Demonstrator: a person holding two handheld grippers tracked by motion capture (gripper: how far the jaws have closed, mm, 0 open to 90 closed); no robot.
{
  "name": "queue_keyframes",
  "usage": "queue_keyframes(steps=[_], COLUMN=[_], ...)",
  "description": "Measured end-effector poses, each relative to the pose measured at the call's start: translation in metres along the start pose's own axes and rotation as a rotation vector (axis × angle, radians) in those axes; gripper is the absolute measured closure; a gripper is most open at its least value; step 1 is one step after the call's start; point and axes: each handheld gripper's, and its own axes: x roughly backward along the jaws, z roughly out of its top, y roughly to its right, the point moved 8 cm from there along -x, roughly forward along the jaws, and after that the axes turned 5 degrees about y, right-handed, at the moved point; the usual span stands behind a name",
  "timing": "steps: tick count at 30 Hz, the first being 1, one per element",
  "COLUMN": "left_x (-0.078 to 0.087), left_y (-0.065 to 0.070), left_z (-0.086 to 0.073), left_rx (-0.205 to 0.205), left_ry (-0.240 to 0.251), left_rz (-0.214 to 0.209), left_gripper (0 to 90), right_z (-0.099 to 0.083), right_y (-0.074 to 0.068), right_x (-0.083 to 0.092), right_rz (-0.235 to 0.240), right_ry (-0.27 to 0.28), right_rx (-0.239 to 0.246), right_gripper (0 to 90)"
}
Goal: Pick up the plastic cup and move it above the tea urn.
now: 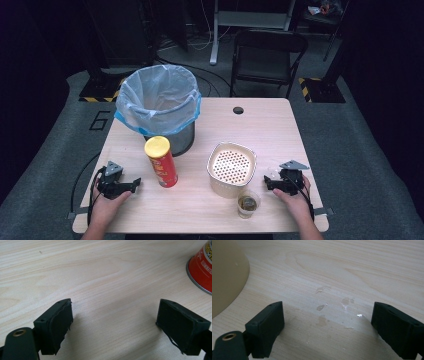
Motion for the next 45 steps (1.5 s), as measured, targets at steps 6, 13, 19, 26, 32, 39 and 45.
queue_keyframes(steps=[6,13,19,26,32,39,45], left_x=[0.000,-0.001,-0.001,0.000,-0.001,-0.002,-0.002], left_y=[0.000,0.000,0.000,0.001,0.001,0.001,0.001], left_z=[0.000,0.000,0.001,0.000,0.001,0.001,0.001], left_rx=[0.001,0.004,0.011,0.019,0.023,0.027,0.028], left_ry=[-0.001,0.009,0.012,0.001,0.011,0.012,0.014], left_rz=[-0.001,0.009,0.017,0.020,0.027,0.034,0.036], left_gripper=[12.8,12.7,13.0,13.0,13.0,13.0,13.0], right_z=[0.000,0.000,0.001,0.002,0.038,0.093,0.114], right_y=[0.000,0.000,-0.002,-0.005,-0.020,-0.042,-0.058], right_x=[0.000,0.000,0.002,0.008,0.042,0.069,0.062], right_rz=[0.005,0.007,0.022,0.037,0.129,0.195,0.273], right_ry=[-0.002,-0.001,0.003,-0.013,0.016,0.076,0.064], right_rx=[0.004,0.006,0.017,0.006,-0.063,-0.011,-0.007], right_gripper=[10.8,11.2,18.2,42.6,53.9,56.0,63.5])
